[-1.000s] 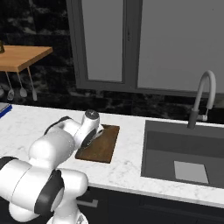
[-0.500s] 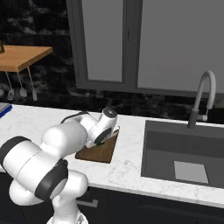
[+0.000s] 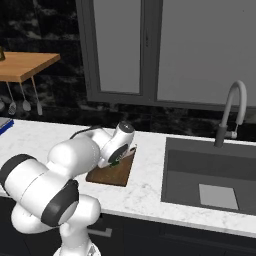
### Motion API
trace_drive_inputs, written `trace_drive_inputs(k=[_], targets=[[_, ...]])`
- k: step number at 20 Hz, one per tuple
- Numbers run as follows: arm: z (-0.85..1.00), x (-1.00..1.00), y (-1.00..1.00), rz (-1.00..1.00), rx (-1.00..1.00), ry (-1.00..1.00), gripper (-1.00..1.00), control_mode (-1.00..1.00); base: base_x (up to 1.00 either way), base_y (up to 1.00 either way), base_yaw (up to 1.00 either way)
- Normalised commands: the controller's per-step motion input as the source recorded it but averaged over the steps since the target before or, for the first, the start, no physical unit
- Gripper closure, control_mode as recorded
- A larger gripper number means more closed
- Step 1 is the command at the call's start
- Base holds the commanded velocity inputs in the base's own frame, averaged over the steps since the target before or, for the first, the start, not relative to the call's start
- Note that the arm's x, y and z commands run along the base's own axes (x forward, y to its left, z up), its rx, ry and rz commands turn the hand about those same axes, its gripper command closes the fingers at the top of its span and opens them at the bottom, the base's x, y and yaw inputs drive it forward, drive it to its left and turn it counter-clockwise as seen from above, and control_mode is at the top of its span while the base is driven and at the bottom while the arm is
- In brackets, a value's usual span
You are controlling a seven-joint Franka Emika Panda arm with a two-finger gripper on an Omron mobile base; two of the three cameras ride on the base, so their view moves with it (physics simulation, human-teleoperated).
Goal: Pick up the sponge from the counter and clean the cutting board by briefly scrubbing or pressing down on the cutting board. Once finished, release the sponge.
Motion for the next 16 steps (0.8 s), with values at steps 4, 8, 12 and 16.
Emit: trace_drive_inputs(k=[4, 8, 12, 16], targets=[[0.0, 0.04, 0.91, 0.04, 0.0, 0.01, 1.0, -1.0, 0.0, 0.0, 0.0], [0.0, 0.2, 0.94, 0.02, 0.0, 0.0, 1.0, -1.0, 0.0, 0.0, 0.0], [-0.04, 0.36, 0.28, 0.0, 0.0, 0.01, 1.0, -1.0, 0.0, 0.0, 0.0], [0.0, 0.17, -0.32, -0.04, 0.0, 0.0, 1.0, -1.0, 0.0, 0.0, 0.0]])
